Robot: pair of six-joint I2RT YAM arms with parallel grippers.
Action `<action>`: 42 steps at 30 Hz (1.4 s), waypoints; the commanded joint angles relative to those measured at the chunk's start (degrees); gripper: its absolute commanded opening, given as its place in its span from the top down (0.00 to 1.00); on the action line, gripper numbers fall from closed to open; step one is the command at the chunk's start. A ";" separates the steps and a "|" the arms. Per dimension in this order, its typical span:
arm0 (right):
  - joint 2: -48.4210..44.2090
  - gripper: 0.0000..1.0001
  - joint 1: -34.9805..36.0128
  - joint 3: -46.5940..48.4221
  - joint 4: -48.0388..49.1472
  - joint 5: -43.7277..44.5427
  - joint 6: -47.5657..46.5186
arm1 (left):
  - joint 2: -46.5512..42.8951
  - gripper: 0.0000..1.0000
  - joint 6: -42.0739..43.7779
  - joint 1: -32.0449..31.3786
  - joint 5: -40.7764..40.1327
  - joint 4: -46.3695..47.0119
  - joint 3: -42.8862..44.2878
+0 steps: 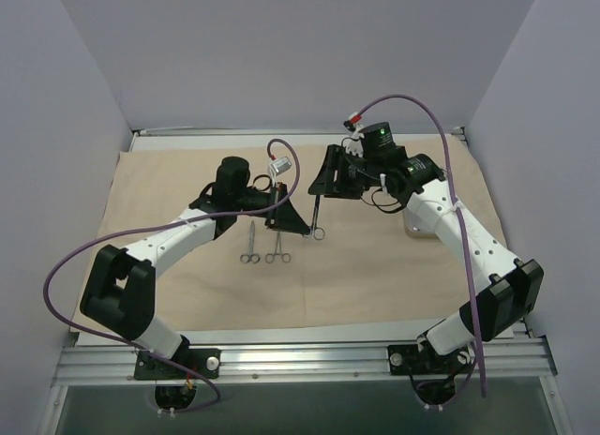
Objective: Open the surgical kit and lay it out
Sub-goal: Place the medical item in the surgical kit.
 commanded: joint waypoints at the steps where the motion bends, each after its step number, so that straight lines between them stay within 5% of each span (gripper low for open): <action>1: -0.20 0.53 -0.16 -0.78 2.82 -3.43 -0.85 | -3.38 0.98 -2.18 0.12 3.02 7.88 -0.85; 7: -0.02 0.60 -0.52 -2.54 6.43 -6.77 -0.41 | -3.47 0.98 -5.08 -0.14 4.69 12.02 -1.64; 11: 0.16 0.98 -0.69 -2.72 7.66 -8.62 -0.15 | -3.65 0.98 -5.43 -0.32 5.48 12.29 -1.82; 12: 0.16 1.00 -0.78 -2.80 7.66 -8.88 -0.06 | -3.73 0.92 -5.43 -0.23 5.40 11.86 -1.73; 16: -0.46 1.00 -0.78 -2.72 7.40 -7.83 1.26 | -6.27 0.52 3.23 0.73 -1.24 -4.95 1.07; 17: -0.81 1.00 -0.69 -2.54 7.14 -7.31 1.87 | -7.15 0.50 5.70 0.74 -3.81 -9.37 2.04; 22: -0.63 1.00 -0.17 0.27 -0.41 1.19 2.40 | -9.97 0.49 16.53 0.56 -20.05 -27.85 11.36; 29: -1.07 1.00 -0.08 0.36 -1.92 4.30 1.09 | -8.75 0.46 13.20 -2.94 -30.35 -29.01 16.54; 36: -1.95 1.00 -0.43 0.36 -0.77 -0.88 1.09 | -6.11 0.45 11.00 -11.12 -37.83 -28.58 18.83; 42: -3.01 1.00 -0.52 -0.61 0.89 -2.64 2.49 | -5.76 0.46 11.96 -12.18 -42.32 -30.95 20.06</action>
